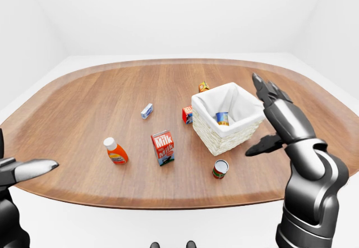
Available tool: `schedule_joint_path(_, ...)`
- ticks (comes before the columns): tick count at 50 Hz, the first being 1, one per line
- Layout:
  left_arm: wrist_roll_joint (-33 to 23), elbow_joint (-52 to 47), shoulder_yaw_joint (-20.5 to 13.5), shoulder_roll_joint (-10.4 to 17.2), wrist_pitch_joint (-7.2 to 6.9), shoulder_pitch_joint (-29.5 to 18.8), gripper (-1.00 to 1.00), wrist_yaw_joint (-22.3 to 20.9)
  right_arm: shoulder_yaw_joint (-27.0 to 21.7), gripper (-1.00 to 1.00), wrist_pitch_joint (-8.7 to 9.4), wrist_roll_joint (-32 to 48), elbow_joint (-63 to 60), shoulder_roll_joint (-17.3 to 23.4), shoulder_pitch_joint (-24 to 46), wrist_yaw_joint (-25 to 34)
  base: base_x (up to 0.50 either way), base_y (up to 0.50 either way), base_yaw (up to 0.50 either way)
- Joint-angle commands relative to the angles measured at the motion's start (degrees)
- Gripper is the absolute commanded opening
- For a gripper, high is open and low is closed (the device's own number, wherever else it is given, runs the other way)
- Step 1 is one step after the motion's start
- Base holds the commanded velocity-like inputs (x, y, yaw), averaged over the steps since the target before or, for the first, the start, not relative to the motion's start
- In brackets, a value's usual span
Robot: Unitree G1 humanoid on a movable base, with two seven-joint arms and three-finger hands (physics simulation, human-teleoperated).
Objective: Pick up the alphabet soup and the tomato sauce, and put them in the basket.
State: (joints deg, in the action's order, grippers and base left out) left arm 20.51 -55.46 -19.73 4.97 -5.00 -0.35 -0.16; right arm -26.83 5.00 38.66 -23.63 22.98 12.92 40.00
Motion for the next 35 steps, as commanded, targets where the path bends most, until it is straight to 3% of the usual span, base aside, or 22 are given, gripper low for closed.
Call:
schedule_joint_path(1, 0.7, -0.6, -0.2, -0.2, 0.00, 0.8, 0.93, -0.2, -10.7, 1.00, 0.00, -5.3, -24.7, -12.4, -17.5, 0.0, 0.00, 0.00, 0.00)
schedule_joint_path(7, 1.4, -0.8, -1.4, 0.3, 0.00, 0.1, 0.93, 0.2, -12.3, 1.00, 0.00, -7.9, -27.6, -17.8, -23.5, 0.0, 0.00, 0.00, 0.00)
schedule_joint_path(9, 1.4, -1.2, -1.0, 0.1, 0.00, 0.5, 0.94, 0.1, -10.9, 1.00, 0.00, -8.2, -28.1, -23.5, -28.1, 0.0, 0.00, 0.00, 0.00)
schedule_joint_path(13, 2.1, -1.6, -1.8, 0.3, 0.00, 0.3, 0.93, 0.1, -6.7, 1.00, 0.00, -6.6, -28.4, -28.7, -31.8, 0.0, 0.00, 0.00, 0.00)
schedule_joint_path(14, 2.2, -1.5, -1.9, 0.4, 0.00, 0.2, 0.93, 0.2, -5.8, 1.00, -0.45, -6.4, -28.2, -29.7, -32.8, 0.0, 0.00, 0.00, 0.00)
schedule_joint_path(15, 2.0, -1.4, -1.7, 0.4, 0.00, 0.2, 0.94, 0.3, -4.4, 1.00, -2.94, -5.7, -28.0, -31.1, -34.2, 0.0, 0.00, 0.00, 0.00)
schedule_joint_path(17, 2.0, -1.2, -1.5, 0.3, 0.00, 0.4, 0.94, 0.2, -2.9, 1.00, -3.70, -5.4, -28.1, -32.4, -35.1, 0.0, 0.00, 0.00, 0.00)
schedule_joint_path(22, 2.0, -1.4, -1.5, 0.2, 0.00, 0.6, 0.93, 0.2, 2.4, 1.00, -8.37, -3.8, -26.4, -35.0, -38.7, 0.0, 0.00, 0.00, 0.00)
schedule_joint_path(25, 2.2, -1.3, -1.7, 0.2, 0.00, 0.5, 0.94, 0.3, 4.9, 1.00, -7.66, -3.2, -25.8, -34.8, -38.7, 0.0, 0.00, 0.00, 0.00)
schedule_joint_path(28, 2.2, -1.4, -1.6, 0.1, 0.00, 0.7, 0.94, 0.2, 8.7, 1.00, -8.32, -1.8, -23.3, -34.3, -39.9, 0.0, 0.00, 0.00, 0.00)
schedule_joint_path(29, 2.3, -1.5, -1.7, 0.2, 0.00, 0.6, 0.94, 0.2, 10.2, 1.00, -9.28, -1.2, -21.7, -34.0, -40.5, -1.3, 0.00, 0.00, 0.00)
schedule_joint_path(32, 2.3, -1.3, -1.7, 0.2, 0.00, 0.7, 0.94, 0.2, 13.0, 1.00, -9.36, -0.7, -20.5, -32.6, -41.9, -3.8, 0.00, 0.00, 0.00)
schedule_joint_path(35, 2.3, -1.3, -1.7, 0.1, 0.00, 0.9, 0.94, 0.1, 14.6, 1.00, -7.92, -1.1, -20.9, -31.5, -42.2, -5.0, 0.00, 0.00, 0.00)
